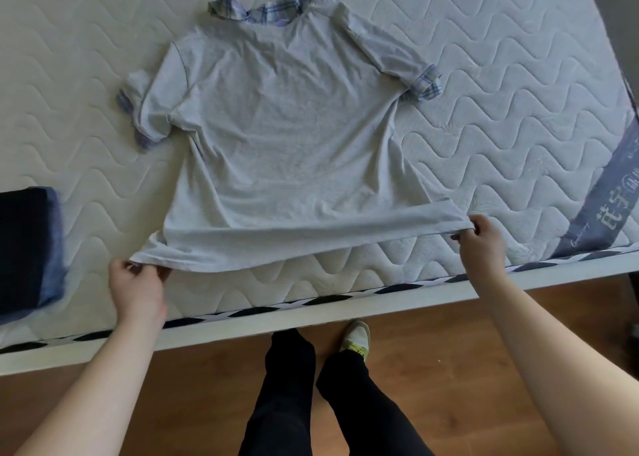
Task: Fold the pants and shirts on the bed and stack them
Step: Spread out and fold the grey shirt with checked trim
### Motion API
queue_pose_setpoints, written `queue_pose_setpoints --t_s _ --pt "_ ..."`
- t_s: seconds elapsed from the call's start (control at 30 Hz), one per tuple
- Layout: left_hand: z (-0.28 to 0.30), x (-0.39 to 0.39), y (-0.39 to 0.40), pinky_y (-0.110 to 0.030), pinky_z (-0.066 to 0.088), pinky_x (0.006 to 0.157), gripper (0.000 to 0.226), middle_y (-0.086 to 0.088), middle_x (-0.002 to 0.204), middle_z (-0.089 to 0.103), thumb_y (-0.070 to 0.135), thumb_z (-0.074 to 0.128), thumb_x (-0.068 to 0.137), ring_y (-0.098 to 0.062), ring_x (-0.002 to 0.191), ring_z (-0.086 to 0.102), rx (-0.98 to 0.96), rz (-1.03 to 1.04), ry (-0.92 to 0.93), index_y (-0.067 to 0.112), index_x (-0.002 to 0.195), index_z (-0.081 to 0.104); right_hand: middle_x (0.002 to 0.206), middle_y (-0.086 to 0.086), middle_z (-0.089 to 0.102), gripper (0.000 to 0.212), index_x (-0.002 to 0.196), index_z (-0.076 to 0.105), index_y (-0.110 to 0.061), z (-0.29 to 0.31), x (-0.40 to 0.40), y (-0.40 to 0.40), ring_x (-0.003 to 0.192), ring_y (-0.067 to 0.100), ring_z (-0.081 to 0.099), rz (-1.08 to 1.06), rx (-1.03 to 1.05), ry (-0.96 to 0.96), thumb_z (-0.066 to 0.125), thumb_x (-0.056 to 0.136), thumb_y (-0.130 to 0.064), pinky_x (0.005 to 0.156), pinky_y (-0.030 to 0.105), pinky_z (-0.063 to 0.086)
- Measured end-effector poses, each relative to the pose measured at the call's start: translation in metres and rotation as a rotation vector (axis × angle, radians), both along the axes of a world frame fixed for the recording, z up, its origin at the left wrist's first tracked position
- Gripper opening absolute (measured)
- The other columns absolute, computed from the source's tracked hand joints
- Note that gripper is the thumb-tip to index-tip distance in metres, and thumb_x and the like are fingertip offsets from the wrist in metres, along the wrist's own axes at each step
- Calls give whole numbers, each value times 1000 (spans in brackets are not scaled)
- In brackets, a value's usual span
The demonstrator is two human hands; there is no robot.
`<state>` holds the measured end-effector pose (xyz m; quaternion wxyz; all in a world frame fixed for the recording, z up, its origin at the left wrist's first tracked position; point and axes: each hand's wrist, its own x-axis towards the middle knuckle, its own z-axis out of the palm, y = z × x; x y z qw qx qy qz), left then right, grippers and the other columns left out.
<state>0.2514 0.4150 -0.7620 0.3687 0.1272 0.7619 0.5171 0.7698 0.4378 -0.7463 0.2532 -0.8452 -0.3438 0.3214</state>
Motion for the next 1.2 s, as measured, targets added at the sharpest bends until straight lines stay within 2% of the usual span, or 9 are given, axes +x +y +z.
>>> queue_pose_setpoints --t_s 0.17,0.27,0.37,0.47,0.57,0.83,0.97,1.13,1.2 --pt "-43 4 -26 -37 51 80 23 -4 98 66 8 59 95 -15 78 61 -250 -205 34 8 118 59 80 -2 71 22 87 60 -21 -22 -18 -3 81 27 69 3 -141 51 41 89 -10 71 47 56" --pt "-63 8 -41 -37 45 69 21 -1 77 61 12 56 94 -16 62 52 -369 -252 116 7 114 60 79 0 72 25 93 61 -14 -38 -25 -11 69 16 67 -22 -197 61 39 89 -3 57 36 49" --pt "-65 0 -44 -33 46 64 24 -4 85 65 17 54 92 -18 64 54 -420 -248 178 15 115 60 78 3 70 32 100 63 -12 -42 -20 -16 69 10 64 -21 -274 25 36 89 1 58 32 44" --pt "-58 -22 -37 -36 49 75 33 -4 104 65 17 53 93 -19 81 59 -409 -275 180 20 126 57 81 10 69 39 113 66 -12 -34 2 -11 80 28 67 66 -329 -45 41 87 5 61 32 46" --pt "-40 -48 -24 -32 48 73 36 0 98 63 11 50 94 -13 75 57 -333 -295 199 23 127 59 81 15 69 32 113 68 -9 -16 29 5 83 33 68 139 -353 -121 48 89 -1 66 36 50" --pt "15 -18 -26 -28 43 59 62 8 81 67 16 51 93 -16 69 59 -369 -756 276 73 116 44 70 -4 70 39 122 52 -35 47 -17 -4 58 16 57 415 -139 -119 46 94 -8 49 28 35" --pt "36 3 -36 -29 48 61 33 10 73 69 20 55 92 -17 72 66 -384 -695 352 51 88 64 69 6 65 34 110 70 -28 64 -40 -14 52 16 50 343 -81 -84 50 93 -6 49 28 35" --pt "62 14 -29 -22 41 56 10 17 74 65 29 70 84 2 69 60 -386 -658 510 32 92 66 87 8 72 31 111 73 -25 85 -51 -13 81 28 66 269 -85 40 58 90 -7 67 33 44" --pt "70 17 -22 -24 40 57 10 12 75 65 26 71 84 -7 68 60 -398 -590 515 26 92 66 87 7 73 30 110 73 -25 94 -53 -10 87 30 67 249 -84 47 60 89 -7 70 36 49"
